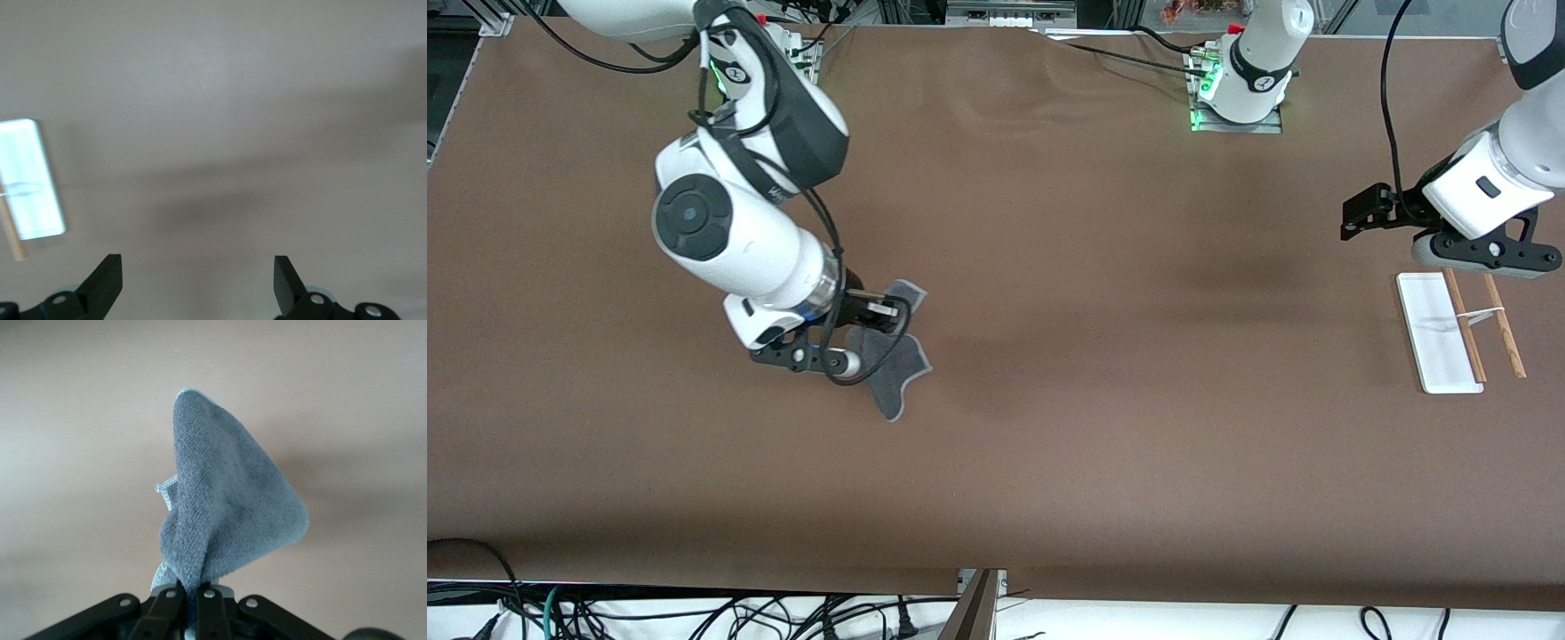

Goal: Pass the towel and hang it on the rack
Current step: 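Carry the towel toward the middle while the left gripper approaches it, then grasp the towel with the left gripper beside the right gripper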

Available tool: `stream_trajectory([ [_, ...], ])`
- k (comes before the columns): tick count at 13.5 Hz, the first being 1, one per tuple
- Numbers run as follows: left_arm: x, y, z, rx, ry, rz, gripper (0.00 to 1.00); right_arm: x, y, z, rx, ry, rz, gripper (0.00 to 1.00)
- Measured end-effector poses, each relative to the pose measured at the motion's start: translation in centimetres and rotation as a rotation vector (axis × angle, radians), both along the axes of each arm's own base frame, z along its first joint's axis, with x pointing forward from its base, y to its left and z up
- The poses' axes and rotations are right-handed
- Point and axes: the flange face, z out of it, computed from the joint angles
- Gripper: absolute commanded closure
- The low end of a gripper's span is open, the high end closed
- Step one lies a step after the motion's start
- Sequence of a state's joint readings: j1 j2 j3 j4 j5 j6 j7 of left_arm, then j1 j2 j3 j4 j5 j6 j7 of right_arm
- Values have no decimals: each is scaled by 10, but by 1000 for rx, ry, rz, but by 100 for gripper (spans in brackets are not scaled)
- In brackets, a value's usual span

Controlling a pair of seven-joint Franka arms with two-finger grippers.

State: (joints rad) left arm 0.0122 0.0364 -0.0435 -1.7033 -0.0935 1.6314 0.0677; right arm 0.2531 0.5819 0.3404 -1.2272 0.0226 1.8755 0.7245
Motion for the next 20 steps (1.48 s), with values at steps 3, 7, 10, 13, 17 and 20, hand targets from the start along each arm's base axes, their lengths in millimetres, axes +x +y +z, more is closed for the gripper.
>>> stream_trajectory([
  [3,18,0,-41,-217,79,82,0,-15,40,3,37,-24,-84,100],
  [7,49,-25,-110,-500,194,176,0,-22,68,1,88,-36,-216,100],
  [10,60,-60,-142,-664,264,195,0,-24,80,0,117,-41,-277,100],
  [13,67,-123,-149,-798,253,208,1,-26,84,0,122,-42,-282,100],
  [17,67,-202,-151,-947,213,240,58,-36,100,0,133,-48,-262,100],
  [20,67,-227,-180,-1024,178,191,59,-47,117,3,151,-59,-254,100],
])
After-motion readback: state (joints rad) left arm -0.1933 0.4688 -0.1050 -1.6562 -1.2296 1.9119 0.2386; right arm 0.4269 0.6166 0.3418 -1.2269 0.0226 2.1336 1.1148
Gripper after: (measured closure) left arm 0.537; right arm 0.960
